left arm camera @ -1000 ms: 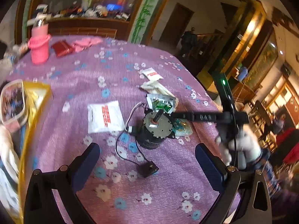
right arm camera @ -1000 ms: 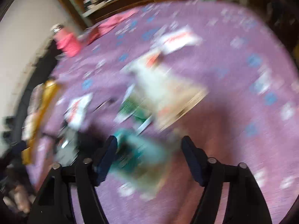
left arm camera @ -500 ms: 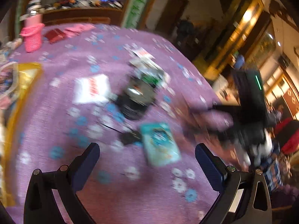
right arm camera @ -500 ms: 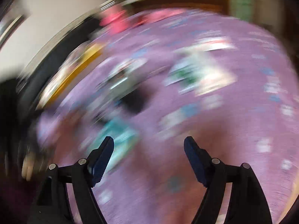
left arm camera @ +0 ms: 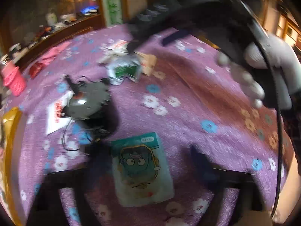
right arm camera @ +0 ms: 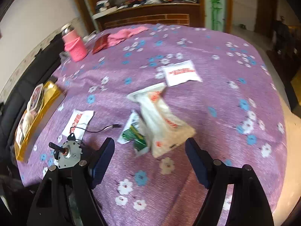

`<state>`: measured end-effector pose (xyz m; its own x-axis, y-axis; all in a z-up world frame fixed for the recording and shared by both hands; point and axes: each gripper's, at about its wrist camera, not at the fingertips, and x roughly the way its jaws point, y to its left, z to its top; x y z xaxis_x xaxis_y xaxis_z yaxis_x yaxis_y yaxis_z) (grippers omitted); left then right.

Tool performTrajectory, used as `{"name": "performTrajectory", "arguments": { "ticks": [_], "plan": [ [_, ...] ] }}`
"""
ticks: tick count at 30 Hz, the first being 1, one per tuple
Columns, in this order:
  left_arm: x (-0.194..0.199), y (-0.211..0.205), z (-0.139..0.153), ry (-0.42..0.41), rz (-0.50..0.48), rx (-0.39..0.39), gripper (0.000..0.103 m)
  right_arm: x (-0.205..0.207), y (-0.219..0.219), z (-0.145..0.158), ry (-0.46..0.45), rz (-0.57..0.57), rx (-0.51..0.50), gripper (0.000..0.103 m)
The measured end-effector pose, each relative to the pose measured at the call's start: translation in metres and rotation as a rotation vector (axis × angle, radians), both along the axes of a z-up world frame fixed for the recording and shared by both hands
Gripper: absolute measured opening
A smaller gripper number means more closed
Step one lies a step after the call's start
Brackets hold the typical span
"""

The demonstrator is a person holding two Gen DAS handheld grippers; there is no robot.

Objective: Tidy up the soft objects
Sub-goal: 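Lift both packets off the tablecloth toward the box with both grippers, then lower both packets into the gold-rimmed box and open both grippers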

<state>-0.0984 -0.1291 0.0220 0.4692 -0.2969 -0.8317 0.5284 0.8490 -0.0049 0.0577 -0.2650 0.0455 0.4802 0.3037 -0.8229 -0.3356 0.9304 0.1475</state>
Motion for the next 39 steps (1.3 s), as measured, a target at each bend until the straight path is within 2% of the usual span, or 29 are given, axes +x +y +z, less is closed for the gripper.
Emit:
{"name": "performTrajectory", "arguments": {
  "ticks": [1,2,4,5,7,9,10,11,12,13,14,16,18,22,27,31,35,39],
  "plan": [
    [-0.005,0.000,0.001,-0.035,-0.009,0.020,0.040,0.001,0.005,-0.003,0.007,0.015,-0.007,0.076],
    [-0.005,0.003,0.001,-0.028,-0.025,0.015,0.040,0.004,0.010,-0.008,0.017,0.029,-0.017,0.075],
    [-0.009,0.013,0.004,0.010,-0.039,-0.050,0.040,0.007,0.017,-0.015,0.033,0.047,-0.029,0.055],
    [-0.010,0.015,0.005,0.023,-0.040,-0.070,0.040,0.012,0.020,-0.021,0.056,0.056,-0.029,0.036],
    [-0.010,0.020,0.003,0.033,-0.042,-0.086,0.041,0.017,0.025,-0.027,0.069,0.057,-0.034,0.033],
    [-0.012,0.013,0.001,0.010,-0.054,-0.055,0.061,0.021,0.028,-0.034,0.077,0.045,-0.030,0.033],
    [-0.012,0.010,-0.001,0.006,-0.058,-0.039,0.080,0.023,0.029,-0.035,0.078,0.040,-0.014,0.033],
    [-0.011,0.006,-0.004,0.014,-0.065,-0.027,0.084,0.024,0.029,-0.035,0.080,0.035,0.003,0.031],
    [-0.010,0.001,-0.010,0.018,-0.069,-0.018,0.086,0.024,0.028,-0.036,0.088,0.029,0.022,0.023],
    [-0.010,-0.001,-0.014,0.001,-0.061,-0.007,0.078,0.023,0.028,-0.036,0.096,0.025,0.033,0.020],
    [-0.010,0.000,-0.011,0.007,-0.061,-0.020,0.050,0.020,0.026,-0.035,0.096,0.021,0.047,0.020],
    [-0.009,0.009,-0.004,0.028,-0.058,-0.074,0.013,0.014,0.021,-0.031,0.084,0.014,0.070,0.020],
    [-0.006,0.021,-0.001,0.083,-0.046,-0.144,0.013,0.004,0.010,-0.025,0.071,-0.005,0.114,0.020],
    [-0.014,0.042,0.004,0.101,-0.023,-0.221,0.013,-0.026,-0.013,-0.012,0.034,-0.040,0.176,0.020],
    [-0.025,0.060,0.024,0.087,-0.026,-0.310,0.013,-0.070,-0.040,0.007,-0.007,-0.081,0.249,0.020],
    [-0.030,0.072,0.040,0.053,-0.012,-0.341,0.013,-0.097,-0.047,0.026,-0.035,-0.084,0.295,0.020],
    [-0.030,0.107,0.049,0.020,0.061,-0.363,0.013,-0.112,-0.025,0.047,-0.052,-0.019,0.325,0.020],
    [-0.025,0.168,0.055,-0.018,0.218,-0.392,0.013,-0.118,0.018,0.057,-0.042,0.081,0.337,0.020]
  ]
}}
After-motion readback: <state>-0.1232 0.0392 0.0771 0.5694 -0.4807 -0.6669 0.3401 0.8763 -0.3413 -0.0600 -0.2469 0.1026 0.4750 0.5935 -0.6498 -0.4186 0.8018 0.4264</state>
